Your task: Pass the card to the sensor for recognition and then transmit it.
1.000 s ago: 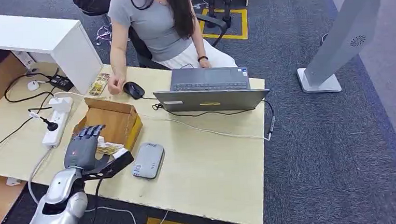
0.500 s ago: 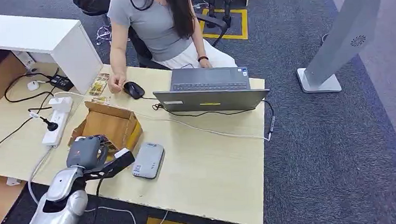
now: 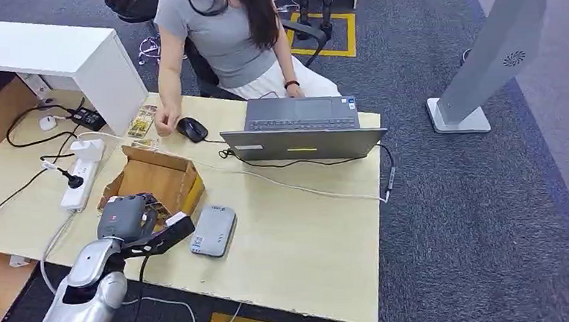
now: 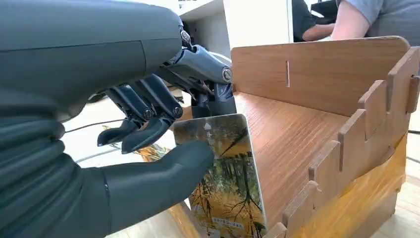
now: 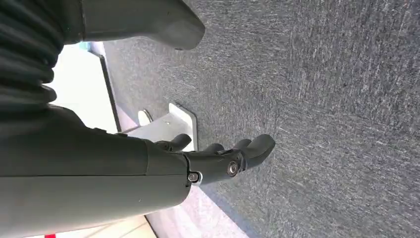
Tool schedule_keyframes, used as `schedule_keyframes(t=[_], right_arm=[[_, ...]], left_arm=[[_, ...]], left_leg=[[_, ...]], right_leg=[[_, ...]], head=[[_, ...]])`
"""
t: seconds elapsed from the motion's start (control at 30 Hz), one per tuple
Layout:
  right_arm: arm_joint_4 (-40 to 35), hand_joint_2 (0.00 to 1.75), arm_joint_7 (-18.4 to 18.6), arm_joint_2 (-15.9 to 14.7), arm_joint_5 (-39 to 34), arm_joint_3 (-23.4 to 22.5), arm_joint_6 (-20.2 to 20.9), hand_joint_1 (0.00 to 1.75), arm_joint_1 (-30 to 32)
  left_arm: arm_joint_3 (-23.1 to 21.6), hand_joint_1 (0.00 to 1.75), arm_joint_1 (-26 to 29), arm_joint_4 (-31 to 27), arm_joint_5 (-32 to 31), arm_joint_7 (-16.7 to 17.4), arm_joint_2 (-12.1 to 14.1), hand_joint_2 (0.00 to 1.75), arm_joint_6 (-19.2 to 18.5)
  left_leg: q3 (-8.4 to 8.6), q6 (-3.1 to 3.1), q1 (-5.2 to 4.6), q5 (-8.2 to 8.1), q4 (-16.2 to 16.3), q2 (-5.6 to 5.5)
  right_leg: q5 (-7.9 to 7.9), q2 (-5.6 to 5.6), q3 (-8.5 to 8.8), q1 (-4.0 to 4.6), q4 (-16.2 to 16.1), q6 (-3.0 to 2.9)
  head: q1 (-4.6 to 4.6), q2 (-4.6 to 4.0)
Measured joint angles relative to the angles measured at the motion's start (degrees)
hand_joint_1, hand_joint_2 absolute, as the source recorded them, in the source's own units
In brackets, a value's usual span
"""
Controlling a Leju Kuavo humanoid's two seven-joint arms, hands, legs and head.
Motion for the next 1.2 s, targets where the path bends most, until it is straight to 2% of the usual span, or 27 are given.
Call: schedule_keyframes(t=[0.3,0.5,0.73,0.97,1.2], right_arm=[[0.0,1.75,-0.5,0.0,0.0,-0.2,-0.7,0.00,-0.1],[0.5,1.75,-1.3,-0.1,0.0,-0.3,-2.0,0.00,-0.3],[1.8,1.75,-1.1,-0.2,0.0,-1.0,-2.6,0.00,-1.2],[3.2,1.75,-1.0,-0.6,0.0,-1.1,-2.8,0.00,-2.1],[3.9,1.75,-1.1,-0.7,0.0,-1.2,-2.8,0.00,-2.5]], left_arm=[[-0.3,1.75,-3.0,0.0,-0.5,-0.4,0.0,1.75,1.2],[-3.3,1.75,-10.3,-0.1,-3.7,-0.2,0.0,1.75,1.2],[-6.3,1.75,-19.2,-0.1,-4.0,0.3,-0.6,1.75,0.3],[-9.1,1.75,-31.4,2.9,-5.5,1.8,-1.4,1.75,-2.1],[-10.0,1.75,-35.7,6.1,-6.1,1.9,-1.5,1.75,-1.8]], left_leg=[[0.01,0.00,0.00,0.01,0.0,-0.01],[-0.01,0.04,0.00,0.08,0.0,-0.02],[-0.02,0.06,0.00,0.10,0.1,-0.02],[-0.06,0.05,0.00,0.15,0.1,0.04],[-0.07,0.05,0.00,0.16,0.1,0.04]], right_leg=[[0.01,-0.01,-0.11,0.00,0.0,0.00],[0.09,-0.02,-0.02,0.00,0.0,0.00],[0.11,-0.01,-0.02,0.00,0.0,-0.01],[0.18,0.05,-0.08,0.00,0.0,-0.01],[0.18,0.05,-0.12,0.01,0.0,0.00]], head=[[0.00,0.00],[0.02,0.00],[0.02,0.00],[0.00,0.00],[0.02,0.00]])
